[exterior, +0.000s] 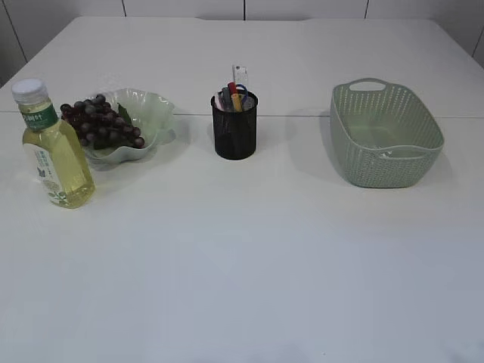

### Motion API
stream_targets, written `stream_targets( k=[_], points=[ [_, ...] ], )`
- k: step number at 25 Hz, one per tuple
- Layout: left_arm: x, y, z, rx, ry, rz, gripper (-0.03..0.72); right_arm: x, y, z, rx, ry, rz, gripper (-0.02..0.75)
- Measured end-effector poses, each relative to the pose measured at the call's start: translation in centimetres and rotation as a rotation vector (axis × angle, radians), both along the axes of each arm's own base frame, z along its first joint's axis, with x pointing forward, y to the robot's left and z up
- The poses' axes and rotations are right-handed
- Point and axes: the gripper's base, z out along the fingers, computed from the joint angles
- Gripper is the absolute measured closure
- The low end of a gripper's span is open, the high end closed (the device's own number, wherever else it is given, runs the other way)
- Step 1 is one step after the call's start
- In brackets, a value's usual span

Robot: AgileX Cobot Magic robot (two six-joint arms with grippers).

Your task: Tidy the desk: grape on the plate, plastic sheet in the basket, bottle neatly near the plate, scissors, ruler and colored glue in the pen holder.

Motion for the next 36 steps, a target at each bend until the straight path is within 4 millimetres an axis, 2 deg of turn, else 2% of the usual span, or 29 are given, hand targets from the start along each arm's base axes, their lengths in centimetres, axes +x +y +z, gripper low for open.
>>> stream_targets(
  k=[5, 9, 27, 36],
  points=[
    [-1.2, 0.5, -1.9, 0.008, 0.003, -0.006, 0.371, -2.5, -0.6, -2.0, -0.008, -0.088, -0.011, 0.418],
    [-1.2, 0.6, -2.0, 0.007, 0.002, -0.007, 0.371, -2.4, -0.7, -3.5, -0.032, -0.014, -0.013, 0.418],
    [-1.0, 0.8, -2.1, -0.01, 0.021, 0.061, 0.371, -2.4, -0.7, -3.7, -0.022, -0.002, -0.02, 0.418],
    [-0.9, 0.6, -2.1, -0.013, 0.02, 0.299, 0.377, -2.4, -0.7, -3.7, -0.02, -0.002, -0.021, 0.42]
  ],
)
